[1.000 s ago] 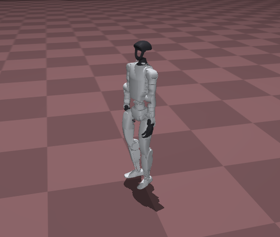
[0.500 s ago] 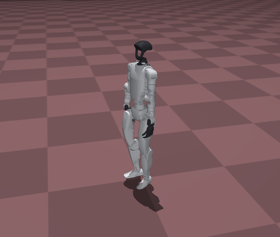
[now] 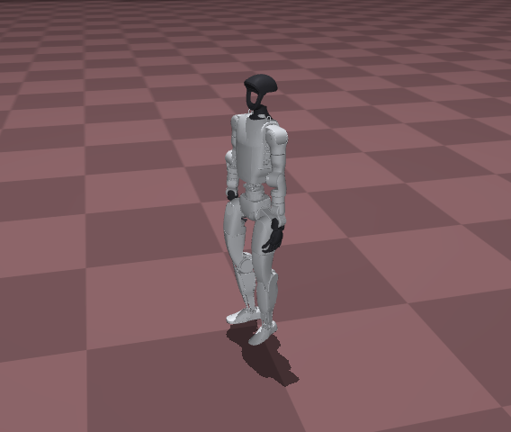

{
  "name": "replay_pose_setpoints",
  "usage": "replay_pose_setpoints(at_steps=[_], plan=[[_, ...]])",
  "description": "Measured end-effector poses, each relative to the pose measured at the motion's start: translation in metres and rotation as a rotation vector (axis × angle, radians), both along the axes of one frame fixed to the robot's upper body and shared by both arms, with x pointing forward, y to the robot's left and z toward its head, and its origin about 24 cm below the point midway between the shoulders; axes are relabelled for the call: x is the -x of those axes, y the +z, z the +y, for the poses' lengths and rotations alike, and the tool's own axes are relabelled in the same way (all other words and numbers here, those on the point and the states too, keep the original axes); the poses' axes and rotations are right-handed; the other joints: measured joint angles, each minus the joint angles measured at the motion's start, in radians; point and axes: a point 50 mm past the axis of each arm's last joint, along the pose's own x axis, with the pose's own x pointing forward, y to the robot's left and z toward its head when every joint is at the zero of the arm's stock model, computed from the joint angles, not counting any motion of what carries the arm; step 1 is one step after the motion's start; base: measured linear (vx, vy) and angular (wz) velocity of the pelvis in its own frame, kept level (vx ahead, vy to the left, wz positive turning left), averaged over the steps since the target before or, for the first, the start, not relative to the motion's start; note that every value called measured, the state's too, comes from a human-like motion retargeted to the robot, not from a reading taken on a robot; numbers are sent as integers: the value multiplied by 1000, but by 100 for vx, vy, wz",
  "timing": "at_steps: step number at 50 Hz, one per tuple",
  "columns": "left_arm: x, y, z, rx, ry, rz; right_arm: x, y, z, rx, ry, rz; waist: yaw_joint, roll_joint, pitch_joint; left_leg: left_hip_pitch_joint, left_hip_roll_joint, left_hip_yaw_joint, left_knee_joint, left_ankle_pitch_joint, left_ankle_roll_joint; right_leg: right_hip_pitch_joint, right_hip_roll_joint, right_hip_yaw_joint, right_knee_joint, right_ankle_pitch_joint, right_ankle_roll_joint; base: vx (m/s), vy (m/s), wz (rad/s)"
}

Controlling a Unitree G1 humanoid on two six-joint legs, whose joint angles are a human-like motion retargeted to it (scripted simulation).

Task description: In place motions

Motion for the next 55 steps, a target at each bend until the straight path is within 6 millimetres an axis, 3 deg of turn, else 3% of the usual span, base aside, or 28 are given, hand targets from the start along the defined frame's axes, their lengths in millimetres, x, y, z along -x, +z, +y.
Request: replay_pose_setpoints(at_steps=[10,21,27,35,44,55], plan=[[0,-2,-7,-7,69,-47,-13,-2,5,-39,65,-29,-64,2,1,-11,-13,-67,-3,11,3,4,-5,-68,-12,7,-2,0,0,25],[-32,2,6,-46,98,-244,-12,-1,4,-53,74,-11,-59,1,0,-15,-17,-76,-4,13,3,4,-9,-79,-13,5,-1,0,0,0],[-42,4,14,-44,27,-244,-10,-1,2,-35,44,-7,-61,2,2,-19,-18,-84,-3,15,2,5,-10,-88,-14,5,0,0,0,0],[-15,2,15,-21,-101,-60,-13,-1,3,-39,68,-13,-69,12,5,-19,-16,-74,-3,11,3,-2,-8,-77,-14,9,0,0,0,0],[33,5,-17,69,12,184,-13,-2,4,-48,73,-5,-81,23,7,-14,-10,-54,-4,5,4,-11,-2,-57,-14,15,0,0,0,0],[35,3,-25,93,-95,173,-5,0,-1,-28,-17,11,-115,38,15,-7,-33,-95,-15,2,28,-3,2,-104,-17,8,2,-2,2,21]])
